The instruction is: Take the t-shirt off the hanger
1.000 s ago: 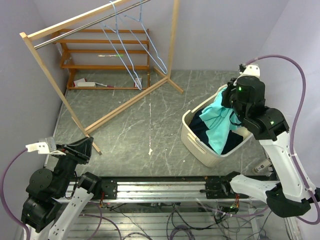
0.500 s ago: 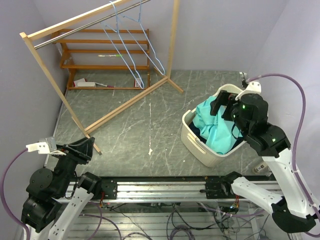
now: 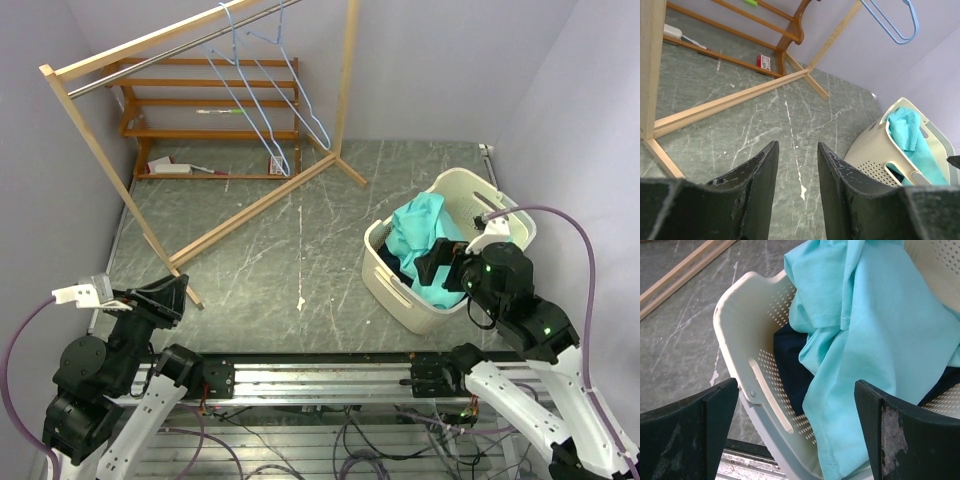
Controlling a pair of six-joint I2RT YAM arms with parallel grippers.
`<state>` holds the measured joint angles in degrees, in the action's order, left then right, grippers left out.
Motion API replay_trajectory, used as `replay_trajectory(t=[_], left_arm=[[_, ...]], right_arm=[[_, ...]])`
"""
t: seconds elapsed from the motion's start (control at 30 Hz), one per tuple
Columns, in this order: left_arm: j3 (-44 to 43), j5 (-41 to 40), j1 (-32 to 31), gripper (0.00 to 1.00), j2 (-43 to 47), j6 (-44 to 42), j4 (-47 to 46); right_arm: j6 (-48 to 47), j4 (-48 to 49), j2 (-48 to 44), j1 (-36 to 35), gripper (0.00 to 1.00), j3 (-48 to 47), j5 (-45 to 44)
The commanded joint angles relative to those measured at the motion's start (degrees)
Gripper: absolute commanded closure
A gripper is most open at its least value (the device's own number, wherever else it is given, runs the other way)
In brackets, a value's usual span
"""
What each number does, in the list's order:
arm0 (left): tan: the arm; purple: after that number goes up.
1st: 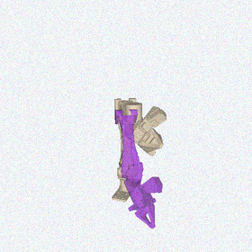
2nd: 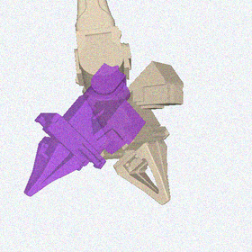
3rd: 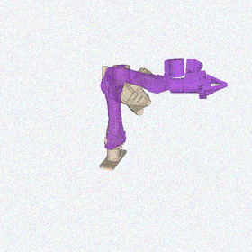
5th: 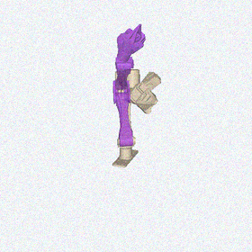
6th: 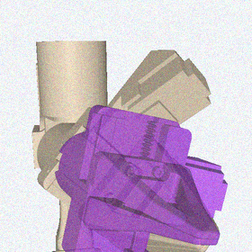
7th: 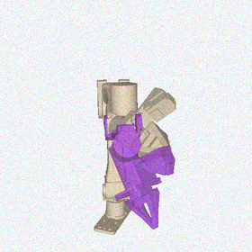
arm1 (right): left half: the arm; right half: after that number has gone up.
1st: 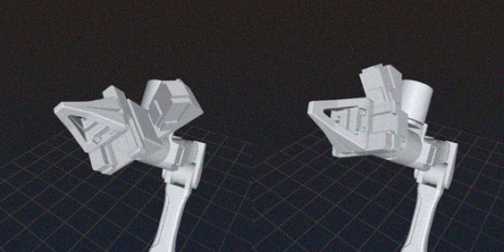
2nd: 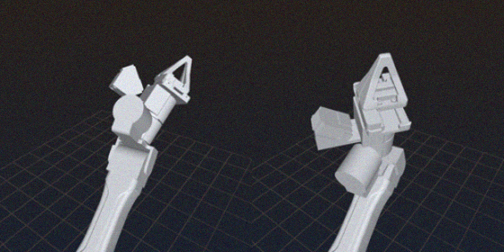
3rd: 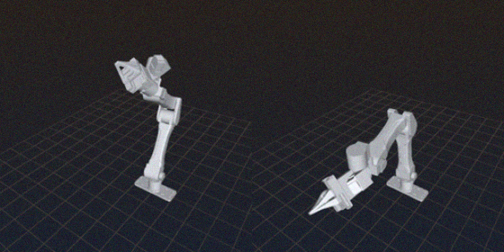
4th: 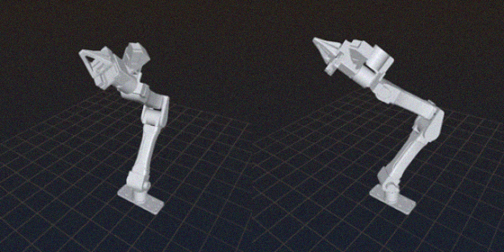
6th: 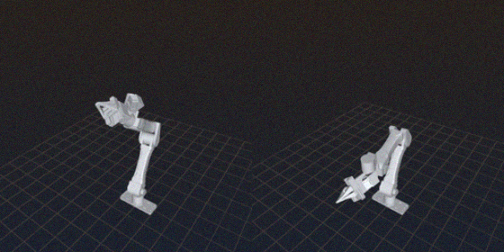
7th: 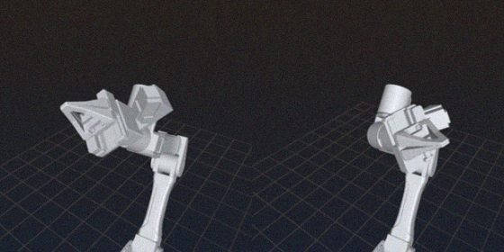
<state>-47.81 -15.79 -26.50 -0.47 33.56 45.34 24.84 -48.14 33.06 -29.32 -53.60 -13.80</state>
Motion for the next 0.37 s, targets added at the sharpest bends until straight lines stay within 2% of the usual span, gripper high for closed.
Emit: replay_trajectory(t=[0.0, 0.2, 0.33], left_arm=[[-0.46, -1.21, -0.57, 0.53, 0.47, 0.72, -0.36], [-0.53, -1.39, -0.52, 0.54, 0.43, 0.8, -0.25], [-0.51, -1.26, -0.55, 0.54, 0.35, 0.72, -0.42]], right_arm=[[0.04, 1.63, -2.56, 0.1, 0.0, 0.78, 2.29], [1.67, 1.26, -5.11, 0.14, 0.0, 1.78, -0.04], [1.86, 1.19, -3.58, 0.08, 0.0, 1.92, -0.37]])
